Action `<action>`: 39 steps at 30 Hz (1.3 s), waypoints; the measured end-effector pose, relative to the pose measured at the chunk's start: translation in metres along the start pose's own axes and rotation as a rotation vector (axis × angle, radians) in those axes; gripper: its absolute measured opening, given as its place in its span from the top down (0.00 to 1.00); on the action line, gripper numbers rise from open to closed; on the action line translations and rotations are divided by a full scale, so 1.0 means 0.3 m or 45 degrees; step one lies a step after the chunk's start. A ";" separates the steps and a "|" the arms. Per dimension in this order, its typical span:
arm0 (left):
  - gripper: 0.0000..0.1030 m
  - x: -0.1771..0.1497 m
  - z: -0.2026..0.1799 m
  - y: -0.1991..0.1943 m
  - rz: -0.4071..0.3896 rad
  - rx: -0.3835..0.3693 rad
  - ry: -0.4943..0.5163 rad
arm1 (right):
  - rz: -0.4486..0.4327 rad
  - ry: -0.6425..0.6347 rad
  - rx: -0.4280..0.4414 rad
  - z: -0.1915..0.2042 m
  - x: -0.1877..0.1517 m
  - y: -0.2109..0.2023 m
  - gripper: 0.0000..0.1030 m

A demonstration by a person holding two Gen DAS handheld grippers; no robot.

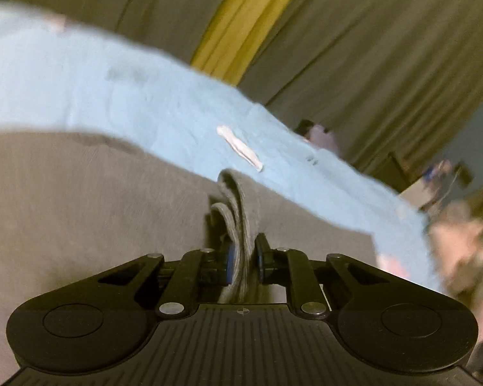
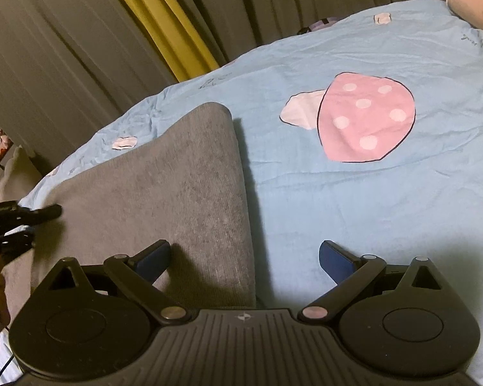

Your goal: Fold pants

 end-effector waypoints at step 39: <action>0.07 -0.186 0.908 -0.637 -0.307 0.742 -0.675 | 0.062 -0.267 -0.129 0.112 -0.051 0.049 0.04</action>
Point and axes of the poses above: each gripper's, at about its wrist camera, not at the fingertips, and y roughly the way its jaws point, z to its left, x to its top, the point moved 8 cm from there along y, roughly the way its jaws point, and after that the axes turned 3 degrees about z, right-handed, at the moved point
